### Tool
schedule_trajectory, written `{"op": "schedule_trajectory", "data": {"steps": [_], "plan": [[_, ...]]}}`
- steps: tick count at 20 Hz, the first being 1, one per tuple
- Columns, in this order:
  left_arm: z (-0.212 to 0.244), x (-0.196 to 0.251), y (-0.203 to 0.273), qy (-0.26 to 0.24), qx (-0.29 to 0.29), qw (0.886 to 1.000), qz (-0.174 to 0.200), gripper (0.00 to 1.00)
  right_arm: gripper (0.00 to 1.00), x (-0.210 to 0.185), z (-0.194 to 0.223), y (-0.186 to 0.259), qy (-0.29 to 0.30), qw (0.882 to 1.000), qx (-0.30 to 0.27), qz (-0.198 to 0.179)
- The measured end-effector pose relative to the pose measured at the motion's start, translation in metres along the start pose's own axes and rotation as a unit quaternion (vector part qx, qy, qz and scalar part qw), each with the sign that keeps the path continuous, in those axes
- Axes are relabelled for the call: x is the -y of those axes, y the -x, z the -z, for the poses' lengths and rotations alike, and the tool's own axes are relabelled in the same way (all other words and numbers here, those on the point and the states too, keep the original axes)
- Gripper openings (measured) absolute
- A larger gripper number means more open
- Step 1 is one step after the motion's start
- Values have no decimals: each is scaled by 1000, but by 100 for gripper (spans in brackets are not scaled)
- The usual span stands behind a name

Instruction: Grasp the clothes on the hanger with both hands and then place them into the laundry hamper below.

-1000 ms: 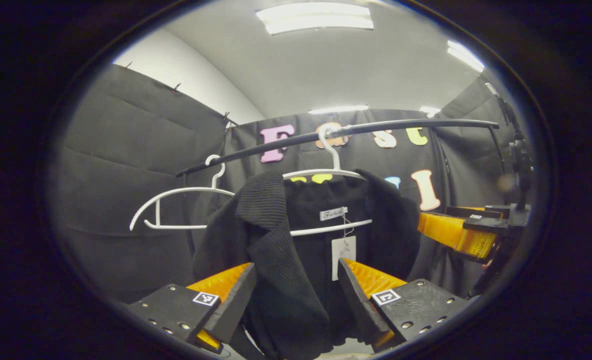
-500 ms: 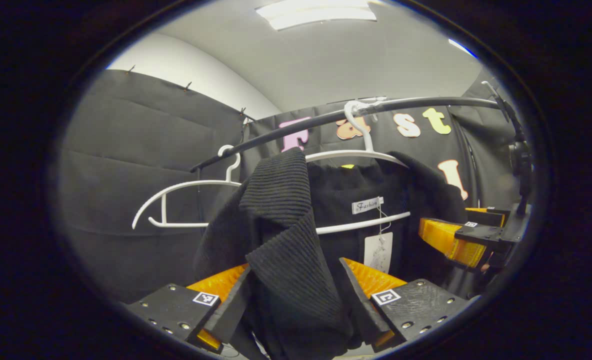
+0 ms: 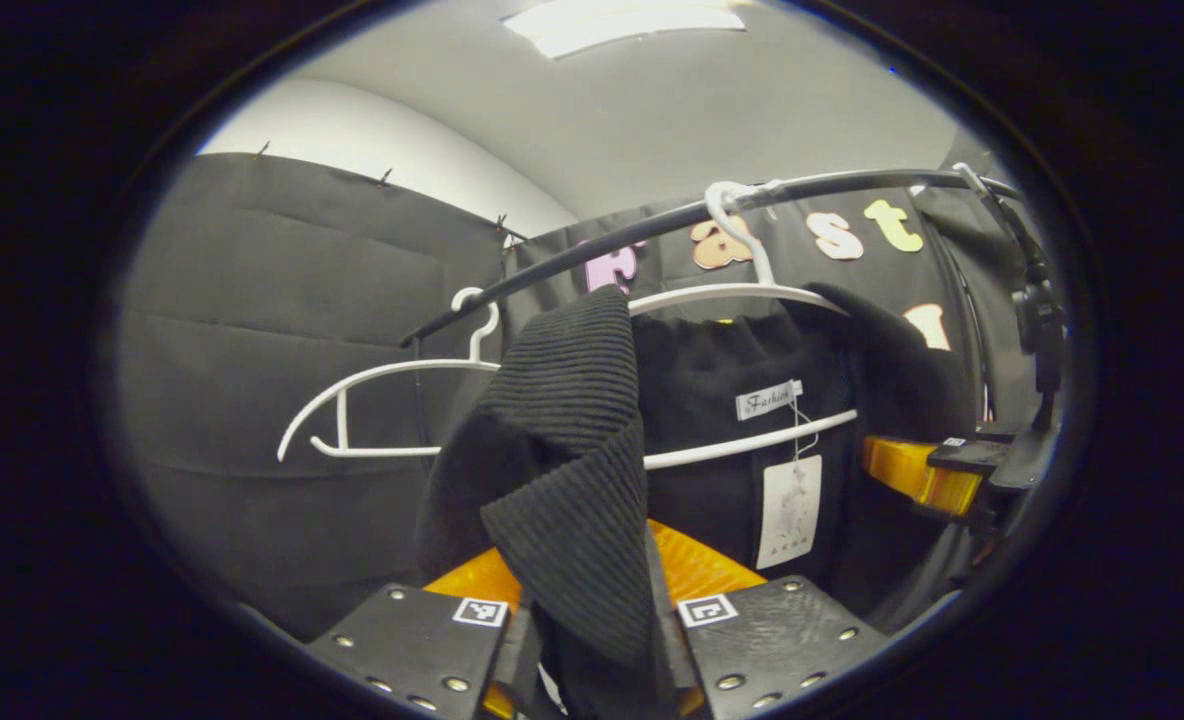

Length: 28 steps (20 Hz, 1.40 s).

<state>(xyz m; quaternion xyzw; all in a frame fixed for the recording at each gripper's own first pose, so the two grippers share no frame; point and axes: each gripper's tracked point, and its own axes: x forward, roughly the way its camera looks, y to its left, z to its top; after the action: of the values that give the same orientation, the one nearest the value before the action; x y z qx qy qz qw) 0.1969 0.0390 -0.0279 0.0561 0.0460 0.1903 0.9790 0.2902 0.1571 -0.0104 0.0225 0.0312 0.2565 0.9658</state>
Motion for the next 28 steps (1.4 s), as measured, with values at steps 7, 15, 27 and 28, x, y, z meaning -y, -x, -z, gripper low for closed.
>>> {"op": "schedule_trajectory", "data": {"steps": [7, 15, 27, 28], "plan": [[-7, -11, 13, 2, 6, 1000, -9, 5, 2, 22, -11, 0, 22, 1000, 19, 8], [-86, -47, 52, -57, 80, 995, -19, 5, 9, 67, -55, 11, 60, 993, 84, 61], [-119, -117, 13, -52, 87, 994, -30, 6, 9, 112, -90, -7, 122, 976, 144, 109], [-120, -120, 11, -57, 88, 994, -22, 5, 9, 113, -90, -9, 124, 976, 142, 109]]}}
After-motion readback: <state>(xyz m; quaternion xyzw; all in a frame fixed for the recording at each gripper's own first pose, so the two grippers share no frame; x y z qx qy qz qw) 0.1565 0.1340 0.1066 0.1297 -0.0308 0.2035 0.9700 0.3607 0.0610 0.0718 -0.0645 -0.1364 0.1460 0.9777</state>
